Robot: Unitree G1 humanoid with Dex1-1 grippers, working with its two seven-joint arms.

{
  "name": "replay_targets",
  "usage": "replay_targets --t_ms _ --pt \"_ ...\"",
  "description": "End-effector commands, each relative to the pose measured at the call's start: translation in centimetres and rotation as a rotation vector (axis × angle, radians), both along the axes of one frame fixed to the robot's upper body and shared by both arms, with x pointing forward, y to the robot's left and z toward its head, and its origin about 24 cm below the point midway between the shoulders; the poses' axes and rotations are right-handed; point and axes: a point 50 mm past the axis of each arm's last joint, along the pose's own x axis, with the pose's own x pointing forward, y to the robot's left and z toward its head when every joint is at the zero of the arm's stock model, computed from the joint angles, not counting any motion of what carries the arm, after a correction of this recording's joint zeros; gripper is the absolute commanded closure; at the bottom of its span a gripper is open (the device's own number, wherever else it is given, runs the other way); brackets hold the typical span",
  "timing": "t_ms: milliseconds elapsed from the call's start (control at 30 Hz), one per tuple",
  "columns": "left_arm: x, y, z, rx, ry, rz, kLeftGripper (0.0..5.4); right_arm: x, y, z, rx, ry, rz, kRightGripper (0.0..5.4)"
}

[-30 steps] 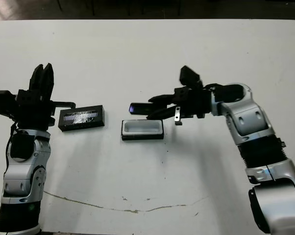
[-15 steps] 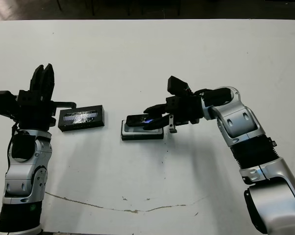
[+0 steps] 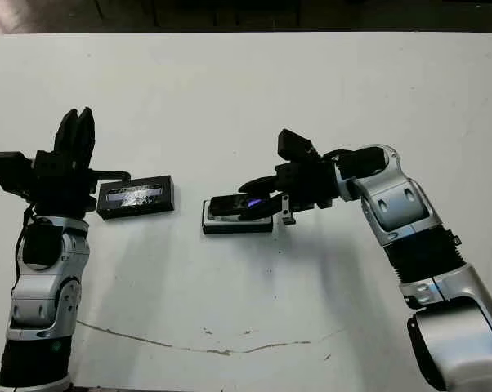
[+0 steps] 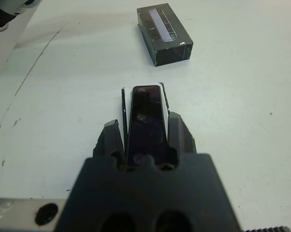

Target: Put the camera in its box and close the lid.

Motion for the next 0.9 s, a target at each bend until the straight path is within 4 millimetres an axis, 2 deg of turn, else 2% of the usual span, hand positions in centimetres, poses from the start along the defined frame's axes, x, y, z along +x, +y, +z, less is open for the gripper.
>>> replay_targets --t_ms 33,600,900 --pt "-0.1 0.3 -0.8 0.006 0.038 0.013 5.40 -0.1 -0.3 -0.7 -0.030 0.013 0.000 5.10" --pt "-0.2 0.2 -0.9 -0.011 0.035 0.013 5.40 -0.2 -0.2 -1.9 -0.057 0.041 -0.001 5.10" --pt "-0.2 0.0 -1.1 -0.017 0.039 0.012 5.40 0.0 1.0 -2.6 -0.064 0.045 0.035 5.10"
